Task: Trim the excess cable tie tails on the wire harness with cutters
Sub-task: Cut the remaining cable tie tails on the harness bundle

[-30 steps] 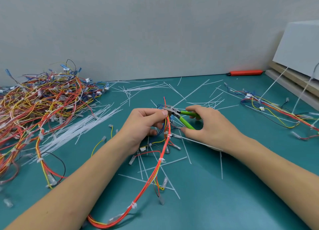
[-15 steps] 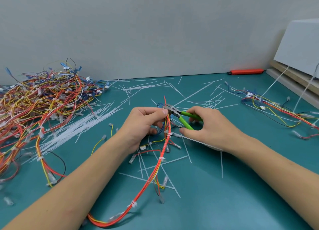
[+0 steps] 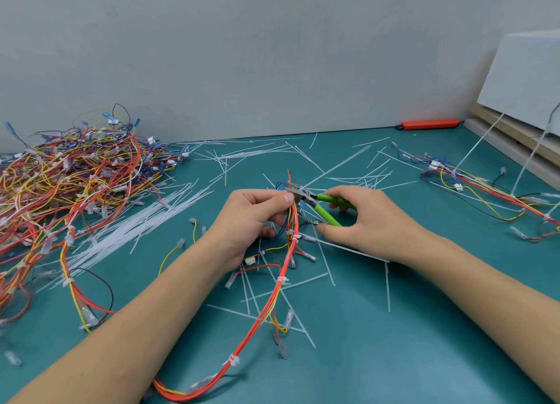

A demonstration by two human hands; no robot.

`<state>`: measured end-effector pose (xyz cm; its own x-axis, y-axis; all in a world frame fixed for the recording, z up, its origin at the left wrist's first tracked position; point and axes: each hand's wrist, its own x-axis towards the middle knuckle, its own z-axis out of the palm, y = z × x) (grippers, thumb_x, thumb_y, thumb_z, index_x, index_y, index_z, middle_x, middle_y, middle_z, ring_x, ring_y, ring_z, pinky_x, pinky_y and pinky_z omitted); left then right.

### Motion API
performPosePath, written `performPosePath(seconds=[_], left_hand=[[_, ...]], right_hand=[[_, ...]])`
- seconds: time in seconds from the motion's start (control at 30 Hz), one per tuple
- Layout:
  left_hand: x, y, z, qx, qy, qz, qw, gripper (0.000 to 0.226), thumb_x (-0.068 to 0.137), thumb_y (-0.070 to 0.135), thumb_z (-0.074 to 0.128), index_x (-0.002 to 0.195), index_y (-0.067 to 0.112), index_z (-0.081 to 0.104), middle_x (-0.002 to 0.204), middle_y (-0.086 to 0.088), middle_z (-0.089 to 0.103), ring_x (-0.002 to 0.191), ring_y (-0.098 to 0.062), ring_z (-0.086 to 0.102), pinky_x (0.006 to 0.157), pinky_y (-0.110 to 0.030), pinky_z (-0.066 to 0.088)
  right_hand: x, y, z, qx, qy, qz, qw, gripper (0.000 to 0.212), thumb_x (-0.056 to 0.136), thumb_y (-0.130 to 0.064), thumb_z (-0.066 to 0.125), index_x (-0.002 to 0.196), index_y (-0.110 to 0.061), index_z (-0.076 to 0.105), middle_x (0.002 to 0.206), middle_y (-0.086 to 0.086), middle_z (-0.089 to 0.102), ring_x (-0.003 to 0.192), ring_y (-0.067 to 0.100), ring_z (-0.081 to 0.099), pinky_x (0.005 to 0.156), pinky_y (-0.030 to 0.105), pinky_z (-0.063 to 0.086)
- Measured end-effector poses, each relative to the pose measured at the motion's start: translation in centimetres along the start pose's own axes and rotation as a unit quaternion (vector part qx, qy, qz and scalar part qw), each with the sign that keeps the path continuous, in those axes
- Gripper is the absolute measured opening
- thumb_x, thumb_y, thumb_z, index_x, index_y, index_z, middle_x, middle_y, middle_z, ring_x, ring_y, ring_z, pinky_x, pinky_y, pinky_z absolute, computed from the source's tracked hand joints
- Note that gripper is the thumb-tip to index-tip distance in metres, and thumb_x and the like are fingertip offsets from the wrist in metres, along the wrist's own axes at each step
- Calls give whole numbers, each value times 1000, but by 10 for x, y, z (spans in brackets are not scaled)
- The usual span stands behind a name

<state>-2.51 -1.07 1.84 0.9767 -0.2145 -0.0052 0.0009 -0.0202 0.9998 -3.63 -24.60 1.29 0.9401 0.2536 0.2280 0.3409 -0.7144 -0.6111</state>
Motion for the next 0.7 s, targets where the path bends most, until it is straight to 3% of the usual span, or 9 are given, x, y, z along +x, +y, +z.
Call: performPosePath(seconds=[0.1,0.2,0.3,0.4,0.47,0.57,0.63,0.7], left_hand=[[0,0,0,1,-2,4,1000,14,93,22,73,94,11,82,73,4,69,66,-9,56,54,-22,45],[-1,0,0,3,0,5,1000,13,93,22,72,93,13,82,74,4,70,67,-9,56,55,-22,45],[-1,1,-1,1,-3,7,1000,12,93,22,73,93,14,82,74,4,70,68,-10,58,56,-23,45],[-1,2,-1,-2,-5,14,1000,12,92,23,73,92,15,83,74,4,70,69,-10,58,57,-24,45],[-1,2,0,2,-1,11,1000,13,93,23,73,92,14,82,74,4,70,67,-9,58,57,-24,45],[-1,1,0,5,6,3,1000,13,93,22,73,89,13,82,73,4,70,65,-9,57,56,-23,45],[0,0,-1,8,1,6,1000,13,93,22,73,89,13,82,72,4,69,65,-10,56,55,-23,45],[0,0,-1,9,-3,9,1000,14,92,24,74,91,12,82,72,3,69,67,-10,57,54,-22,45]], right_hand=[[-1,-1,-1,-7,3,-4,1000,47,79,-51,80,121,-33,67,104,-15,66,100,5,63,94,30,52],[0,-1,-3,10,11,6,1000,25,79,-46,83,96,-31,72,77,-11,67,72,4,61,70,25,50],[1,-1,-5,-24,-1,-3,1000,23,80,-52,80,83,-30,72,65,-10,62,57,8,51,56,28,44],[0,-1,-1,1,23,-17,1000,19,83,-44,81,93,-31,73,71,-12,63,63,4,54,63,23,45],[1,-1,1,7,21,-13,1000,30,83,-42,82,109,-32,72,88,-15,66,81,-1,60,75,16,46],[1,-1,0,-20,4,-20,1000,48,81,-48,80,125,-32,68,107,-15,67,102,2,60,92,21,47],[0,-2,-1,-16,0,-22,1000,49,81,-51,78,126,-34,66,108,-17,65,105,2,60,94,22,46],[-1,-1,-2,-6,5,-16,1000,39,81,-49,79,116,-35,69,98,-17,66,95,1,62,87,22,48]])
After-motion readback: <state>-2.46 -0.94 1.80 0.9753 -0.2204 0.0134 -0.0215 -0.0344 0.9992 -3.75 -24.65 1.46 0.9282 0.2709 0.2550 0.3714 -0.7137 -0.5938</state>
